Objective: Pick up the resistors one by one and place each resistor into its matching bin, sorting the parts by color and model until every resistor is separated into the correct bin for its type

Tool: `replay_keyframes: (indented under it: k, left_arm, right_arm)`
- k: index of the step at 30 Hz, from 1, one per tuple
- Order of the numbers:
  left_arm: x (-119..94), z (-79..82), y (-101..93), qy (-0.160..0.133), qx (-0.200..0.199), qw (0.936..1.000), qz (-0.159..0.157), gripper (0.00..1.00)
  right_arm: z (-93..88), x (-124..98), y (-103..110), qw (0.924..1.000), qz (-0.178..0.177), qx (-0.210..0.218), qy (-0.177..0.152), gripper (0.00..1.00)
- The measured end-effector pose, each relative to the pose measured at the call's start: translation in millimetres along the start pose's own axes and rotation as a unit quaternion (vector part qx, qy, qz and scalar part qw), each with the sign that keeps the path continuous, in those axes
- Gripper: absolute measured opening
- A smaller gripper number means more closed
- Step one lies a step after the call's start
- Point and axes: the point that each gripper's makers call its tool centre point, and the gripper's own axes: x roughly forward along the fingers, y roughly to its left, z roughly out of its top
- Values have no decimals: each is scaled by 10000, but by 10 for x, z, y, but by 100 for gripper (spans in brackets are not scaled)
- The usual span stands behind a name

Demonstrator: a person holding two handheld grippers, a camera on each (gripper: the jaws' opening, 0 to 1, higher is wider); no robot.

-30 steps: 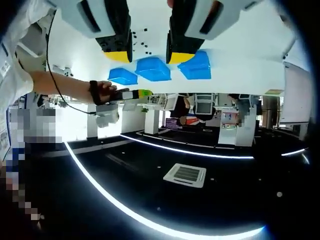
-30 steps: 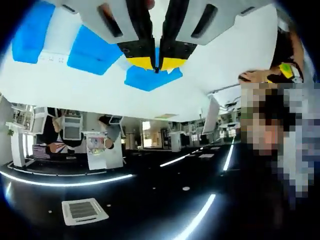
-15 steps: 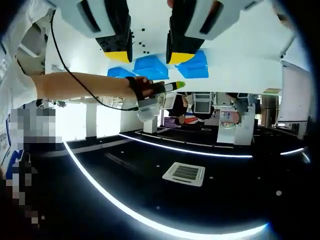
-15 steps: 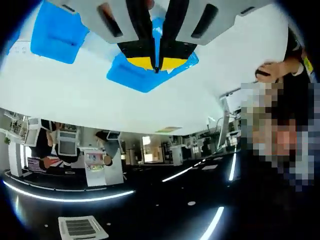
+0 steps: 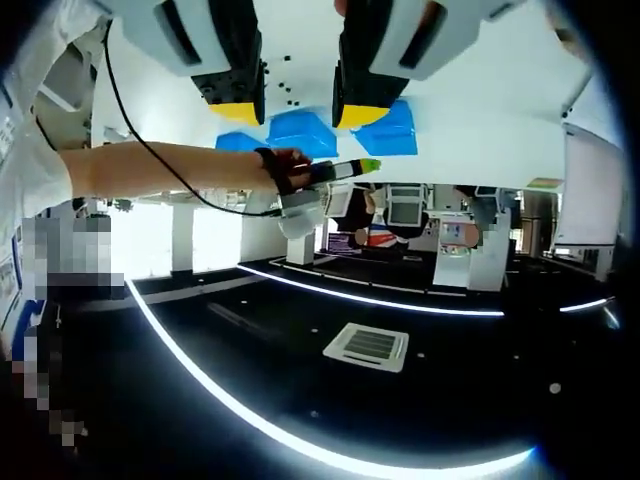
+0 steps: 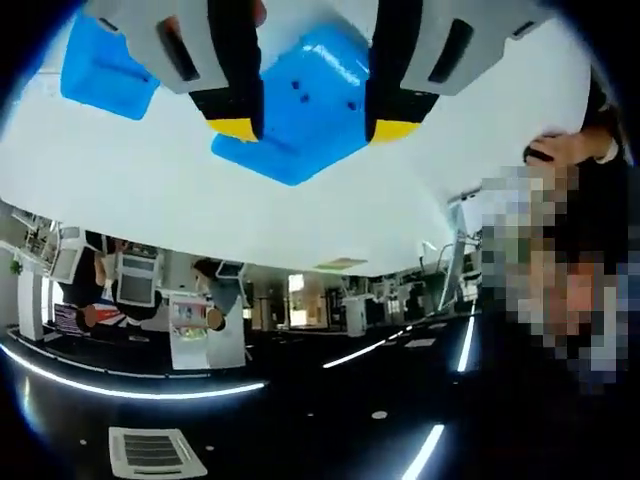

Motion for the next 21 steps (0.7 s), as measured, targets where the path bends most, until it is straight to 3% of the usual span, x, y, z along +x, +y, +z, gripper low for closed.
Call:
replay_keyframes:
  k: [3,8,11,21]
  left_arm:
    - [5,-2,-29,6,15,10000,-23,29]
    - [-1,9,-23,-1,20,10000,-19,29]
    - [-1,6,-23,5,25,10000,-14,29]
    - [64,-44,-55,76,38,9999,-78,29]
  right_arm:
    - [100,-89,14,9999,12,68,-138,37]
    - [152,-457,140,9990,40,-38,-446,33]
    - [114,-712,186,9977,16,-334,-591,33]
    - [-71,-2021,192,9933,33,-344,-1103,32]
